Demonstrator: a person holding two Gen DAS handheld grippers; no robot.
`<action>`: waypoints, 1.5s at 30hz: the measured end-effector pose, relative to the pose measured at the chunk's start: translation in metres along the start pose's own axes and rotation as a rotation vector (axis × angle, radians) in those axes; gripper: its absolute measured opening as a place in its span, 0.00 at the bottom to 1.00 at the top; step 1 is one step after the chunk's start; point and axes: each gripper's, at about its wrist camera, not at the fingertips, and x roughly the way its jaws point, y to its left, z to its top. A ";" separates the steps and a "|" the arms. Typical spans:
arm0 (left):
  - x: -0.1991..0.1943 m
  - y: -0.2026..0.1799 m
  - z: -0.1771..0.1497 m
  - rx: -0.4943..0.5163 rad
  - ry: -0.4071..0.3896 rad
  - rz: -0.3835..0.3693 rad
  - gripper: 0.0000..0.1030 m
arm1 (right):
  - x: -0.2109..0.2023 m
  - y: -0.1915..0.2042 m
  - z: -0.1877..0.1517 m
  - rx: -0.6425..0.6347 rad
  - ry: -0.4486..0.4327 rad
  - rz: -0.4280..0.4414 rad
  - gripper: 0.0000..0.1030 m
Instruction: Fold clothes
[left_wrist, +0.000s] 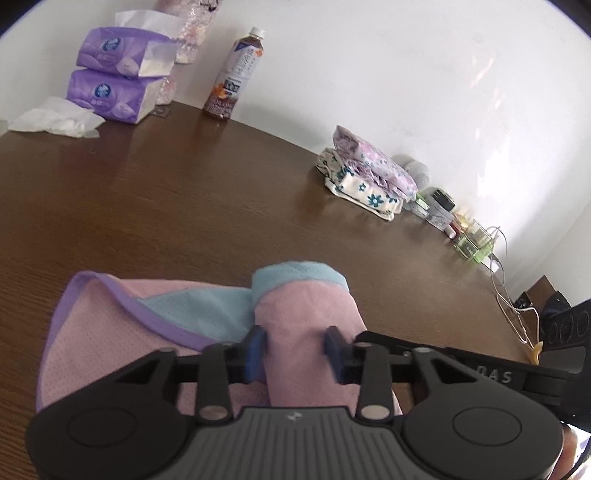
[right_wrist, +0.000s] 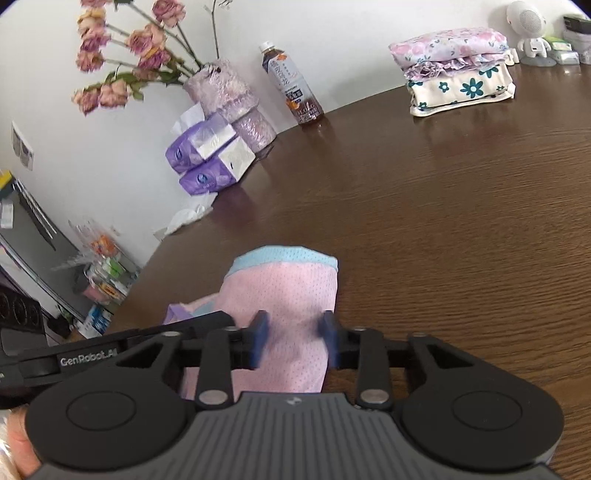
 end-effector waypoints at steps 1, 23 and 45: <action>-0.001 0.000 0.001 0.001 -0.010 0.008 0.55 | 0.000 -0.002 0.002 0.009 -0.005 0.003 0.44; 0.028 0.013 0.023 -0.113 -0.013 -0.050 0.18 | 0.026 -0.024 0.027 0.177 -0.004 0.047 0.24; 0.045 0.019 0.029 -0.107 -0.029 -0.017 0.28 | 0.036 -0.031 0.026 0.183 -0.034 0.012 0.37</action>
